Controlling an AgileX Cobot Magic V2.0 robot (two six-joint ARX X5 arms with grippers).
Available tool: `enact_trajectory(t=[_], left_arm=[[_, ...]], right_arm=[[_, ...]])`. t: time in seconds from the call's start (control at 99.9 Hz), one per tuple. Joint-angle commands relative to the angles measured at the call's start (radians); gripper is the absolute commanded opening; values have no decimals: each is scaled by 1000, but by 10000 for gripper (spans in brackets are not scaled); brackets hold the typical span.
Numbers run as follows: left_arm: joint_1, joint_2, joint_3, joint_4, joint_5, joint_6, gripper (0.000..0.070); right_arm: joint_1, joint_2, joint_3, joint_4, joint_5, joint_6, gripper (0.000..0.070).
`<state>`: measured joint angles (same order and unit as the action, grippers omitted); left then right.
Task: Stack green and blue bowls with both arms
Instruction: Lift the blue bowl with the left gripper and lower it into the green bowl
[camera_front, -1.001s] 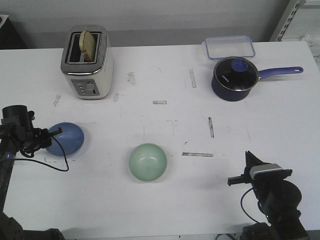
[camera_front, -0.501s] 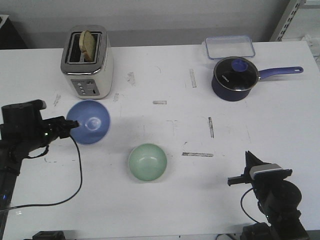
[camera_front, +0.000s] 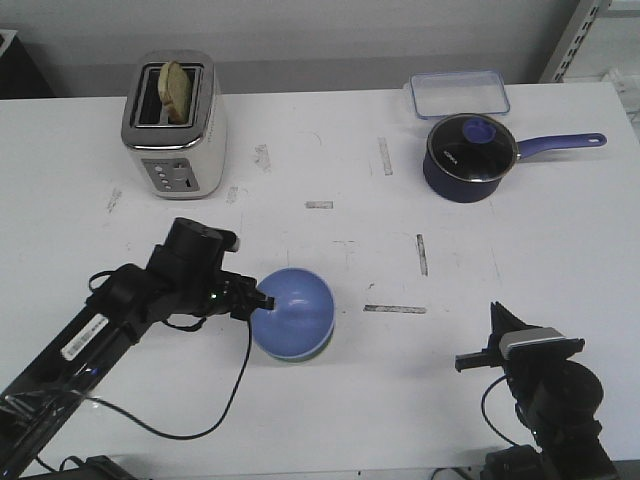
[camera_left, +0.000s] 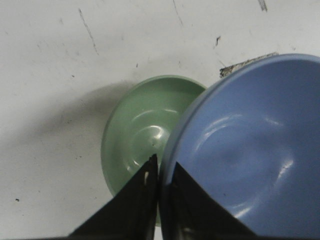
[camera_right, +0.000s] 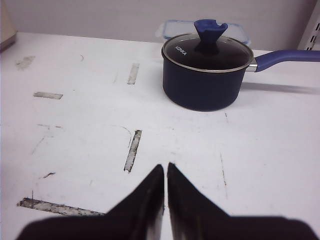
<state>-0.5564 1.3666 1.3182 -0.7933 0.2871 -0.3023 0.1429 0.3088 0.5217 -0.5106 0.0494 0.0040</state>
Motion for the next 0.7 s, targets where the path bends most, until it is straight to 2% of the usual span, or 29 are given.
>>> enact_trajectory(t=[0.0,0.21,0.541,0.591,0.691], left_arm=[[-19,50,16,5,-7,2,0],[-40,162,16,6,-104,3,0],[-49,196,16,2,-103,11,7],[-49,196,16,2,-103,11,56],[-49,195,16,2,-103,10,254]], right_arm=[[2,1,7,9,0,-5,0],[2,1,7,9,0,-5,0],[2,0,7,9,0,-5,0],[2,0,7,9,0,-5,0],[2,0,7,9,0,-5,0]])
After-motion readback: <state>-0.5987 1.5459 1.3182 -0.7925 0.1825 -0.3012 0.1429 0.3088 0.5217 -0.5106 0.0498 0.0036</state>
